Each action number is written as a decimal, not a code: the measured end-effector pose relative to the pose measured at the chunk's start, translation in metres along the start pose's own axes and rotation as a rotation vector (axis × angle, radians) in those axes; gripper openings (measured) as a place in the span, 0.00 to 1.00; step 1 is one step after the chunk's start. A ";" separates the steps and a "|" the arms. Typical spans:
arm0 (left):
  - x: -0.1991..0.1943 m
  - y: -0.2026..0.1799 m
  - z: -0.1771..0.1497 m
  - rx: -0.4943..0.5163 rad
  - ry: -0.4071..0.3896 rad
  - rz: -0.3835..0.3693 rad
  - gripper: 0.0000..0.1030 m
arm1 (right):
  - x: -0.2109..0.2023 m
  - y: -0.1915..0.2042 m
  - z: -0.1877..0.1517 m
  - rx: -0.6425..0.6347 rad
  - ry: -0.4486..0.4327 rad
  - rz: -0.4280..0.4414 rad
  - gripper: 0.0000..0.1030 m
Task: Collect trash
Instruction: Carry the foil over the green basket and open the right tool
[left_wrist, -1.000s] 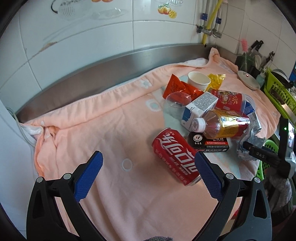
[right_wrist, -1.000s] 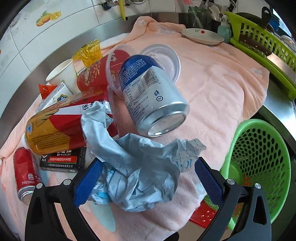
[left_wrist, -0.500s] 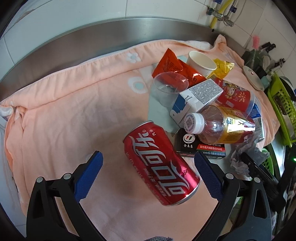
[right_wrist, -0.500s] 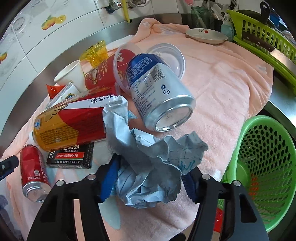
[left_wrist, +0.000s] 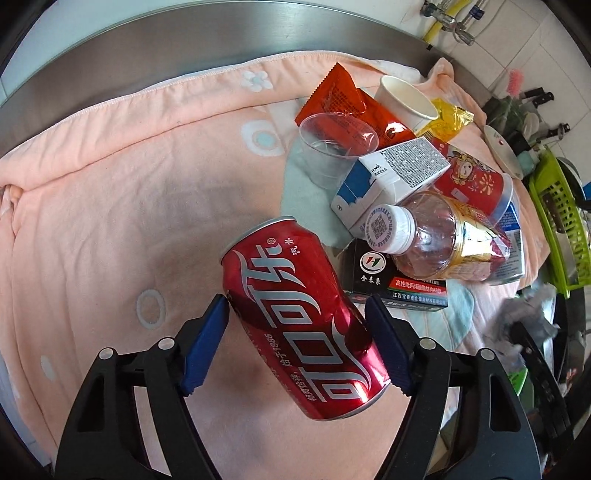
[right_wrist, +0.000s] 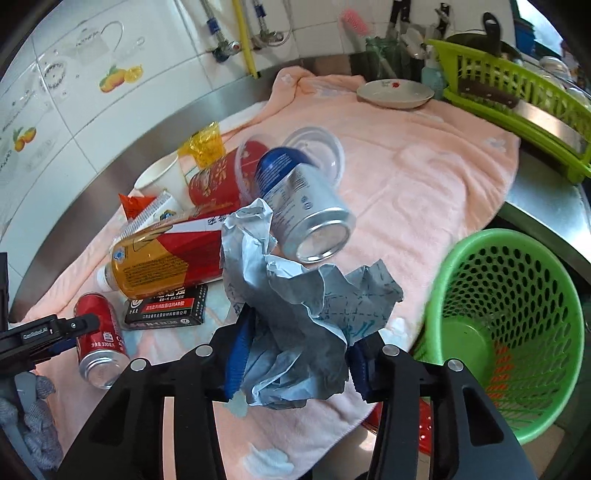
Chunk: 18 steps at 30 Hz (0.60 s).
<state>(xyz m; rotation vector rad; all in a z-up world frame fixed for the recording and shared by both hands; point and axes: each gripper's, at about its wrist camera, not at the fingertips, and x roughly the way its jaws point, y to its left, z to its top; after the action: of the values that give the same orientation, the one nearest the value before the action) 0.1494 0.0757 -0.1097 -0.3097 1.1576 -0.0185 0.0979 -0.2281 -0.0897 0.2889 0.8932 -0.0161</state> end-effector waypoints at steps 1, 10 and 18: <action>0.000 0.001 0.000 0.004 -0.001 -0.006 0.69 | -0.007 -0.005 0.000 0.017 -0.012 -0.010 0.43; -0.008 0.013 0.002 0.017 -0.004 -0.066 0.61 | -0.052 -0.077 -0.007 0.149 -0.058 -0.233 0.44; -0.033 0.023 -0.005 0.033 -0.047 -0.098 0.58 | -0.058 -0.149 -0.024 0.223 -0.021 -0.369 0.44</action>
<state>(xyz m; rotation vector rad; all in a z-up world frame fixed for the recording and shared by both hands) 0.1287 0.1026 -0.0879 -0.3355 1.0939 -0.1152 0.0229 -0.3716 -0.0954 0.3275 0.9148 -0.4620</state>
